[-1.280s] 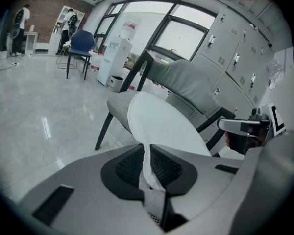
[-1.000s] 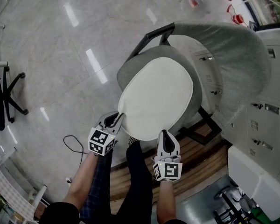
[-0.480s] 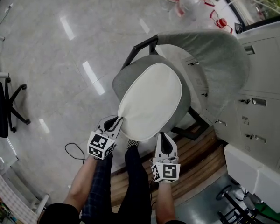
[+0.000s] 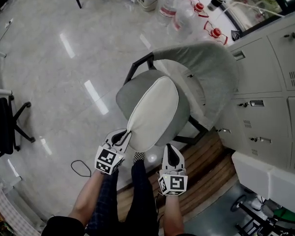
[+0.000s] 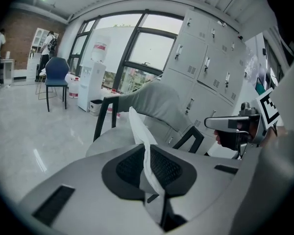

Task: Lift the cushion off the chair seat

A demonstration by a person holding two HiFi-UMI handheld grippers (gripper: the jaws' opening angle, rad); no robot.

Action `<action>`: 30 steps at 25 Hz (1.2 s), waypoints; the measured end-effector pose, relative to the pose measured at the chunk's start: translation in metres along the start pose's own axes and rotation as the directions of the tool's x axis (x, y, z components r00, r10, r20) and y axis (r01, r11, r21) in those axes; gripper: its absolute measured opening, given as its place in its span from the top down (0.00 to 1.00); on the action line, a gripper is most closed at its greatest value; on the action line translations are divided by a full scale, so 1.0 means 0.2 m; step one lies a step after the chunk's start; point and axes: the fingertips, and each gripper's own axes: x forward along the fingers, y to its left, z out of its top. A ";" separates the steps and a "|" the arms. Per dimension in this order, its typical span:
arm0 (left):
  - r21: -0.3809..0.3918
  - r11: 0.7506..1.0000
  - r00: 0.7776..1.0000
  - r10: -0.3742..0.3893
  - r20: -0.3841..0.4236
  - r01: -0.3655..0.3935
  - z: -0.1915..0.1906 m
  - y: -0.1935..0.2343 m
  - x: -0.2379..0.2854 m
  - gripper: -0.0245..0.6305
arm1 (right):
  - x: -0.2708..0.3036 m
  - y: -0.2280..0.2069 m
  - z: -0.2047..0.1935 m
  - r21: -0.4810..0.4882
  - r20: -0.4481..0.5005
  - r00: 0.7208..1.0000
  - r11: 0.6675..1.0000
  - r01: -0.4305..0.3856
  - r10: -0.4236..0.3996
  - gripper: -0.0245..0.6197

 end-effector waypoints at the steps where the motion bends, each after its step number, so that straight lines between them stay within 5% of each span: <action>1: 0.007 1.000 1.000 -0.002 0.003 0.002 0.02 -0.02 -0.02 0.89 | -0.02 0.01 0.02 0.003 0.005 1.000 1.000 0.004 -0.004 0.91; 15: 0.115 0.993 1.000 0.014 0.020 -0.016 0.33 -0.20 -0.41 0.90 | -0.36 0.14 0.29 0.031 0.055 0.998 0.999 0.037 -0.039 0.91; 30: 0.142 0.986 0.986 0.060 0.155 -0.082 0.75 -0.37 -1.00 0.90 | -0.70 0.31 0.73 -0.018 0.163 0.986 0.999 0.046 -0.042 0.91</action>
